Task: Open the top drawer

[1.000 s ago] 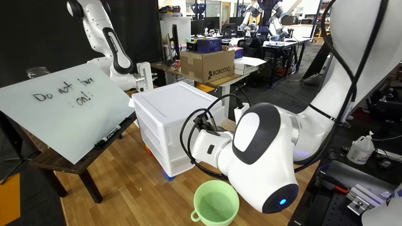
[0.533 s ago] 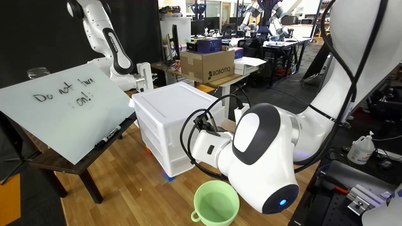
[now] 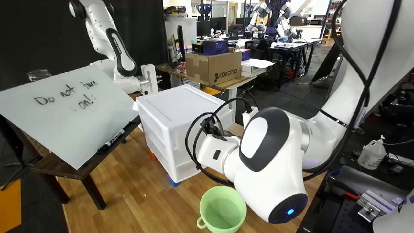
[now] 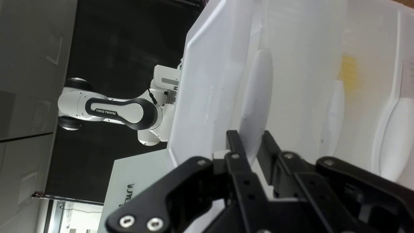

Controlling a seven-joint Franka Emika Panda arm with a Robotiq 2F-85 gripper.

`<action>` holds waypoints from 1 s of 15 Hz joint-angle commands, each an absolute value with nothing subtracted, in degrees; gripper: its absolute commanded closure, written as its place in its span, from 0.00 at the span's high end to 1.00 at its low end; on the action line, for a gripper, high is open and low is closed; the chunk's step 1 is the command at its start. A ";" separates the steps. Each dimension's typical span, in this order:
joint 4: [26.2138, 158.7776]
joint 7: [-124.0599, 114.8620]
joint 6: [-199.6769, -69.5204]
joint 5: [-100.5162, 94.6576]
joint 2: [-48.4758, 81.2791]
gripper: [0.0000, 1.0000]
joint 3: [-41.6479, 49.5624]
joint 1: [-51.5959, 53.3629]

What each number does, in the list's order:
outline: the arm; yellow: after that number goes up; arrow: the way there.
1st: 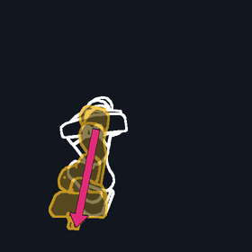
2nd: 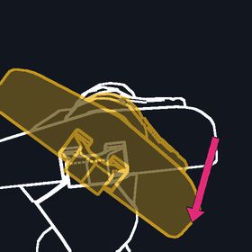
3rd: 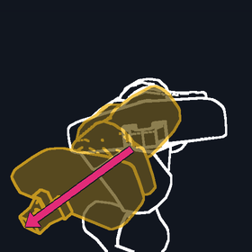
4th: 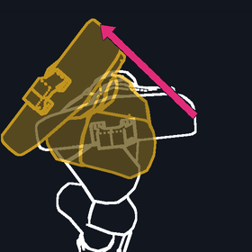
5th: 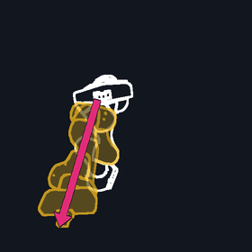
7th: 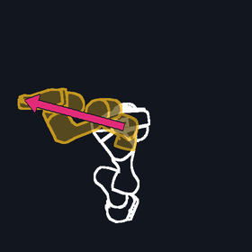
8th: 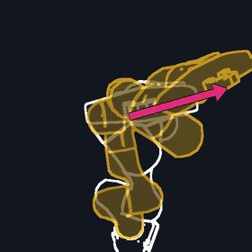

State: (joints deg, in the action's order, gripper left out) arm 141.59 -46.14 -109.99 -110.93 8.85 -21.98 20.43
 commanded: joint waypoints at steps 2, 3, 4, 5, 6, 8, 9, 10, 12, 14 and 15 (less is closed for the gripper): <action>142.50 -44.71 -107.03 -108.31 7.24 0.05 -22.84 21.14; 142.51 -44.72 -106.88 -108.04 7.20 0.05 -22.91 21.23; 142.52 -44.72 -106.77 -107.86 7.16 0.05 -22.97 21.31; 142.55 -44.79 -106.65 -107.70 7.11 0.05 -23.06 21.36; 142.57 -44.83 -106.53 -107.57 7.10 0.05 -23.15 21.39; 142.68 -44.92 -106.11 -107.13 7.05 0.05 -23.42 21.55; 142.80 -45.00 -105.79 -106.94 7.03 0.05 -23.61 21.68; 142.95 -45.15 -105.54 -106.69 7.02 0.05 -23.81 21.84; 143.25 -45.34 -104.82 -105.97 7.05 0.05 -24.29 22.24; 143.64 -45.69 -103.90 -105.10 7.02 0.05 -24.83 22.81; 143.87 -45.85 -103.25 -104.60 6.97 0.05 -25.10 23.17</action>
